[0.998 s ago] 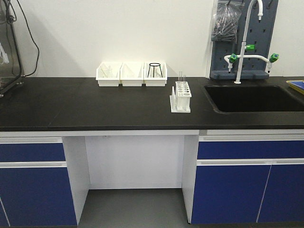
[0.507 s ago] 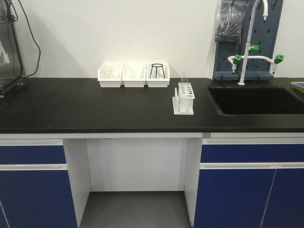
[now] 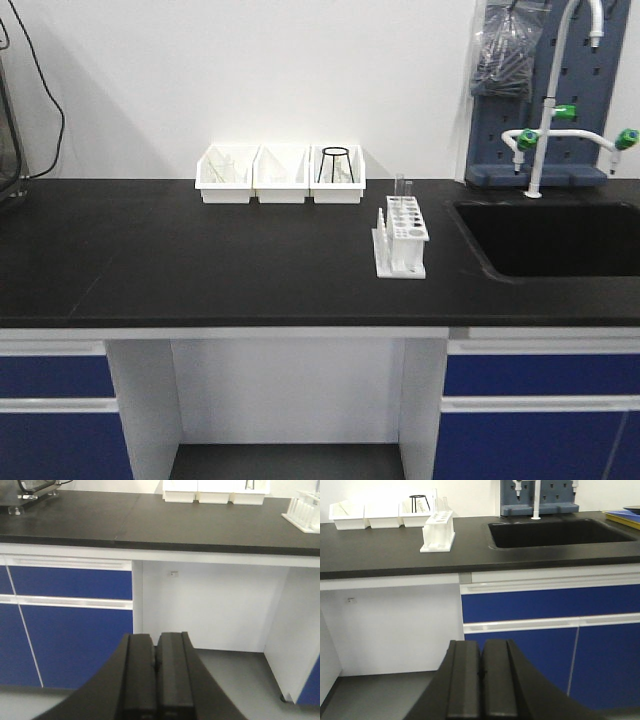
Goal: Flip and reinsert test tube from rack
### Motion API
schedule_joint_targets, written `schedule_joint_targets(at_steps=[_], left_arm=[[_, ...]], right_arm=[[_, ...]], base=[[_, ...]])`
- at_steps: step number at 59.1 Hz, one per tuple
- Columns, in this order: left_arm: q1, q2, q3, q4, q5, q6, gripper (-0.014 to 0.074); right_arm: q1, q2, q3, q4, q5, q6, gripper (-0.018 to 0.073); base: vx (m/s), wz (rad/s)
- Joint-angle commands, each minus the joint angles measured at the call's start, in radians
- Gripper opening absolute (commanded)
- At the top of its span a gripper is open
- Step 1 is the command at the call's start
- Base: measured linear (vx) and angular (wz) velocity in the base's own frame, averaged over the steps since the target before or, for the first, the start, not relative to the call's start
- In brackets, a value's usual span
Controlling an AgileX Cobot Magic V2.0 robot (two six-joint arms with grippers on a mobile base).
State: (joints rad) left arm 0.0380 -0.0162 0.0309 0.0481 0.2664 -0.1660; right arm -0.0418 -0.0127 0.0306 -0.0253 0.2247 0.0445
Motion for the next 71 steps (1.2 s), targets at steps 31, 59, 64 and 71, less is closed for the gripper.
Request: schedule_joint_targets(at_steps=[31, 59, 64, 71], left_arm=[[-0.003, -0.011, 0.002, -0.005, -0.084, 0.0, -0.0006], [-0.003, -0.011, 0.002, -0.005, -0.084, 0.0, -0.0006], [-0.003, -0.011, 0.002, -0.005, -0.084, 0.0, -0.0006], [-0.003, -0.011, 0.002, -0.005, -0.084, 0.0, -0.0006]], right_arm=[[-0.007, 0.002, 0.001, -0.013, -0.078, -0.004, -0.0012], [-0.007, 0.002, 0.001, -0.013, -0.078, -0.004, -0.0012], [-0.007, 0.002, 0.001, -0.013, -0.078, -0.004, -0.0012], [-0.007, 0.002, 0.001, -0.013, -0.078, -0.004, -0.0012]], base=[[0.47, 0.01], [0.45, -0.05], [0.42, -0.04], [0.4, 0.0]])
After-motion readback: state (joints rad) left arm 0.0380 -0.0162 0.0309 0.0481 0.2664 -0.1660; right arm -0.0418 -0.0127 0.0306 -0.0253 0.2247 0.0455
